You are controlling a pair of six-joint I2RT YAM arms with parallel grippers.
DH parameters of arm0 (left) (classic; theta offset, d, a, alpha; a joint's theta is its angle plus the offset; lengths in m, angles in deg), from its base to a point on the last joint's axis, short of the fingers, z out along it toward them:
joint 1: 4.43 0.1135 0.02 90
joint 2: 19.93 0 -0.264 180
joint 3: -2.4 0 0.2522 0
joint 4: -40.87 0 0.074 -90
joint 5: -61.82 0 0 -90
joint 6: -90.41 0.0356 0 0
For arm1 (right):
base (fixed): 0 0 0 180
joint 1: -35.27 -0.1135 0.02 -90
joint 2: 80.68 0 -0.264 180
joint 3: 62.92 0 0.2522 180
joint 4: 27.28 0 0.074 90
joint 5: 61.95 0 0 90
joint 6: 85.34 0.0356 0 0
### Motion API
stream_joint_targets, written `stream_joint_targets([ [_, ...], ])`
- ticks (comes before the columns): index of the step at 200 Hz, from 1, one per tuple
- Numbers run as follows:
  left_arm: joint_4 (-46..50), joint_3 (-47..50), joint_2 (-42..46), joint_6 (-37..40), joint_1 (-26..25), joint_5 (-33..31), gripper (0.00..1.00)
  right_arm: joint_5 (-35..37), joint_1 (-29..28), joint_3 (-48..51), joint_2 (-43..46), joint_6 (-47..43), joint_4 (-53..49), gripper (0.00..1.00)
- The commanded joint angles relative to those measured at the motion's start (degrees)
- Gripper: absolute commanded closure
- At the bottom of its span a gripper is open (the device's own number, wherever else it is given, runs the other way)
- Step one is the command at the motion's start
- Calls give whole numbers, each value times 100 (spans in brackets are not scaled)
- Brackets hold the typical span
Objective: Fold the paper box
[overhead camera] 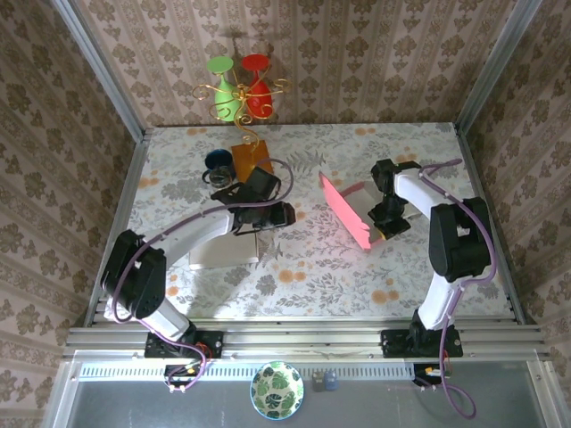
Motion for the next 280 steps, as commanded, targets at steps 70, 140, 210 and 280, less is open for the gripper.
stream_joint_targets([
  [70, -1157, -384, -841, -406, -150, 585, 56, -1674, -395, 981, 613, 2174, 603, 76],
  [140, -1410, -618, -1027, -406, -183, 617, 57, -768, -352, 720, 2082, 1, 942, 57],
  [210, -2160, -50, -301, 50, -218, 402, 57, -1661, -647, 259, 3135, -3940, 1665, 51],
  [280, -2848, 930, 1000, 742, -266, -103, 60, -2075, -1303, -760, 2312, -4980, 871, 46],
])
